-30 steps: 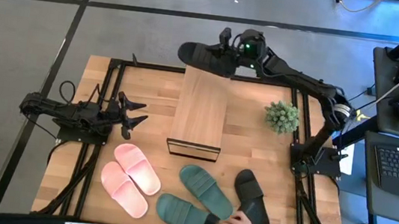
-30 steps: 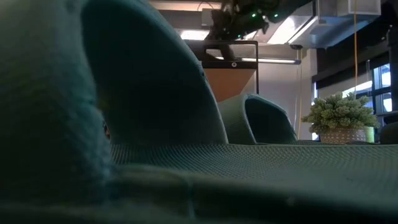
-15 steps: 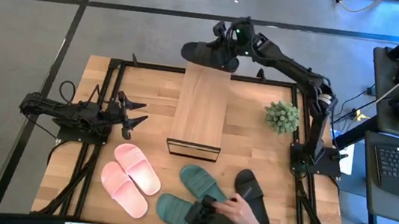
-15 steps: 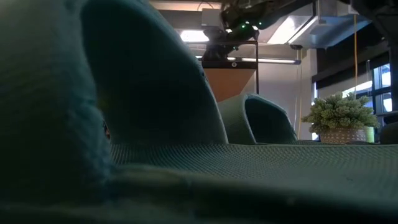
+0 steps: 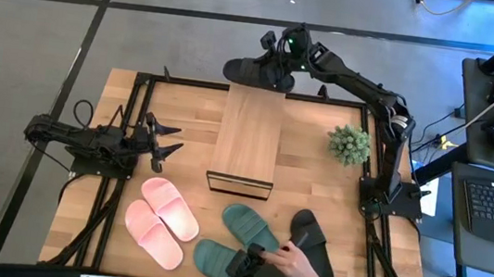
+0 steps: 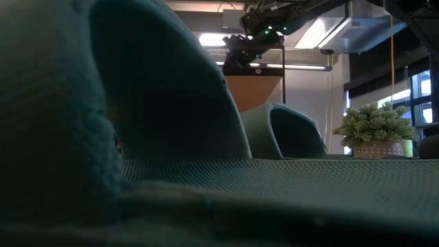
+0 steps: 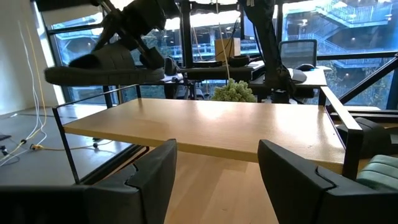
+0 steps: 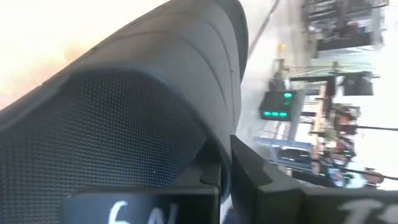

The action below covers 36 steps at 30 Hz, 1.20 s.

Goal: Pick and place slides into the shelf
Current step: Put the right black slipper on the shelf

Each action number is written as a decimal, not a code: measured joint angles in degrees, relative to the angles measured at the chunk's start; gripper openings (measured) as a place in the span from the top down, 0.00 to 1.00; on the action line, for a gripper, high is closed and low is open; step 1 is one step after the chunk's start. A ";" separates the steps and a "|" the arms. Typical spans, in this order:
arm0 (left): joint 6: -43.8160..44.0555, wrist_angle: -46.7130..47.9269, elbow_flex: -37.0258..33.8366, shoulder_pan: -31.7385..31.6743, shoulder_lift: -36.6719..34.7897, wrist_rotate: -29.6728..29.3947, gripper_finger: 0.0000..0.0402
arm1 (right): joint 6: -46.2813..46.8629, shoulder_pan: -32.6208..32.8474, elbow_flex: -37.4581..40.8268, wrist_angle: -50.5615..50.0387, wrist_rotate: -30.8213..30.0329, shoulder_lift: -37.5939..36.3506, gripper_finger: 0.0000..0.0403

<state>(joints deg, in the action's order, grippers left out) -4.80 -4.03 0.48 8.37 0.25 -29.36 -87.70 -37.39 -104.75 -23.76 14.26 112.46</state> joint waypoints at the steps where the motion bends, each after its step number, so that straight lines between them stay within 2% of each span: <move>1: 0.00 0.00 0.00 0.00 0.00 0.00 0.46 | 0.02 0.00 0.00 -0.85 0.00 0.00 0.97; 24: -0.31 0.02 0.01 0.00 0.00 0.09 0.46 | 0.45 0.07 0.04 -1.47 0.87 4.73 0.97; 31: -0.33 0.02 0.00 -0.01 0.00 0.07 0.46 | 2.38 0.12 0.04 -1.56 0.92 4.87 0.84; 36: -0.33 0.02 0.01 0.00 0.00 0.07 0.46 | 9.89 0.45 0.04 -1.48 0.57 4.87 0.79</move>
<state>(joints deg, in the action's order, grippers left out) -5.13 -4.01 0.49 8.37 0.25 -29.30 -77.81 -36.93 -104.71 -25.24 14.83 117.34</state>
